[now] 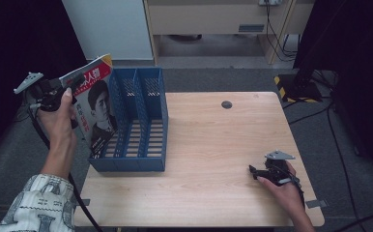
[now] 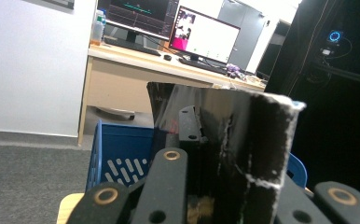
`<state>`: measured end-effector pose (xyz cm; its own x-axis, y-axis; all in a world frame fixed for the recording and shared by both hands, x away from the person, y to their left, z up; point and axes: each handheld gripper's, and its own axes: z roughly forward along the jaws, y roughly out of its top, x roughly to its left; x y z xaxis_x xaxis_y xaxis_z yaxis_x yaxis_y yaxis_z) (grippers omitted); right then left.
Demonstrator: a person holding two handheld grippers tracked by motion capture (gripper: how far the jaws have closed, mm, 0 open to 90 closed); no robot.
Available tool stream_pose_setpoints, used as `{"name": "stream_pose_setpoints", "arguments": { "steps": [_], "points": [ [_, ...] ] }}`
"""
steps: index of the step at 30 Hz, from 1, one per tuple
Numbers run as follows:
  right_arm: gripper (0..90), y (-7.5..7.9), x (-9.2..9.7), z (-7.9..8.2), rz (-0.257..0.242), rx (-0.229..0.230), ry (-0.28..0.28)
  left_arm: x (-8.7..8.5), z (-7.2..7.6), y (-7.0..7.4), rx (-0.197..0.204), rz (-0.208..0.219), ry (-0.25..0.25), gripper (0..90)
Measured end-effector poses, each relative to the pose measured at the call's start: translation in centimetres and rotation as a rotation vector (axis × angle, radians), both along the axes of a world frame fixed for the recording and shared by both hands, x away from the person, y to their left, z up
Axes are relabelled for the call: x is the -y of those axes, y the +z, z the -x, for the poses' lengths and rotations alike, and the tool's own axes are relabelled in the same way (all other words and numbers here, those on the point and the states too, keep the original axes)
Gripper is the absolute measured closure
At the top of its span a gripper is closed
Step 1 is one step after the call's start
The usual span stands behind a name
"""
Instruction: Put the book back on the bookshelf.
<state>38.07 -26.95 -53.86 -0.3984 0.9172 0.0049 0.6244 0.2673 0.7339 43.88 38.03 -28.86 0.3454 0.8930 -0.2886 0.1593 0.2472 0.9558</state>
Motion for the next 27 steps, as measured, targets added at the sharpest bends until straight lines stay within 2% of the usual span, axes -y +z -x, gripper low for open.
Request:
{"name": "stream_pose_setpoints", "arguments": {
  "steps": [6,13,19,27],
  "points": [
    [16.1,0.0,0.0,0.0,-0.001,-0.001,0.000,0.0,0.1,-0.1,0.002,0.000,0.005,85.2],
    [16.1,0.0,0.0,0.0,-0.002,-0.002,-0.001,0.1,0.3,-0.4,0.017,-0.021,0.007,85.2],
    [16.1,0.0,0.0,0.0,-0.004,-0.003,-0.003,0.0,0.7,-0.8,0.027,-0.005,0.011,85.2],
    [16.1,0.0,0.0,0.0,-0.004,-0.003,-0.003,0.1,1.1,-1.2,0.050,-0.025,0.022,85.2]
  ]
}}
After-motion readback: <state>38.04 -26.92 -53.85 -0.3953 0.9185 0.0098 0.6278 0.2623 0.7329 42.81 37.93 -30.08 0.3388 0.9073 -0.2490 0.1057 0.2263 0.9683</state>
